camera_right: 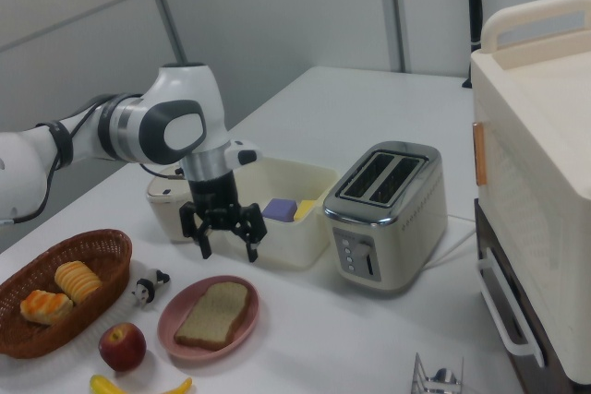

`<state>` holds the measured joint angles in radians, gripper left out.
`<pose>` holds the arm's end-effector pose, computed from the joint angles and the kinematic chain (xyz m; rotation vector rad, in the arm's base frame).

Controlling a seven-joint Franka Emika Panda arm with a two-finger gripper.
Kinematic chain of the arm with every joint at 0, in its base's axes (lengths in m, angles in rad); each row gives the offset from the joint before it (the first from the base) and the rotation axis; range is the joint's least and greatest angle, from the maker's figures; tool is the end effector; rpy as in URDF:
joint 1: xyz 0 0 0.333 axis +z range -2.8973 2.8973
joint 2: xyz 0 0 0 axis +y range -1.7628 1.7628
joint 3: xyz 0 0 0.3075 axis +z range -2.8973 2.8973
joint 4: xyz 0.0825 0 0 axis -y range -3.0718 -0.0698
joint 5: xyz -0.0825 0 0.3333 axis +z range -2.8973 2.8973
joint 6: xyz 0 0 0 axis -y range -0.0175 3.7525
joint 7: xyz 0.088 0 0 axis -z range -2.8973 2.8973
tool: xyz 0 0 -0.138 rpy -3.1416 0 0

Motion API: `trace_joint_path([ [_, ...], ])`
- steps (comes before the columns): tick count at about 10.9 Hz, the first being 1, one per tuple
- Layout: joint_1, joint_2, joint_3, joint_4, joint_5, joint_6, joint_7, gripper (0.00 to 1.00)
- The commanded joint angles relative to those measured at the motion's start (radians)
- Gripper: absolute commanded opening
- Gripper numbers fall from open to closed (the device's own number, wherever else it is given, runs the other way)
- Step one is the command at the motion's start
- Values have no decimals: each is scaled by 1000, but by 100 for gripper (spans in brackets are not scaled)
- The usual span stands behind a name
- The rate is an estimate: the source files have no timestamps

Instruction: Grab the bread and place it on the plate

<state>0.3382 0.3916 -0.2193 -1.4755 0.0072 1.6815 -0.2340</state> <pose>0.5903 0.0884 0.4201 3.0126 0.5485 -0.2772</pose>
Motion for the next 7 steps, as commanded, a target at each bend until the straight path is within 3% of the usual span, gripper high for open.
trace_joint_path([
  [1,-42,-57,-20,1,-87,10,42,100],
  [4,-53,-118,-52,4,-145,7,241,100],
  [7,-73,-244,-84,-35,-113,-20,318,100],
])
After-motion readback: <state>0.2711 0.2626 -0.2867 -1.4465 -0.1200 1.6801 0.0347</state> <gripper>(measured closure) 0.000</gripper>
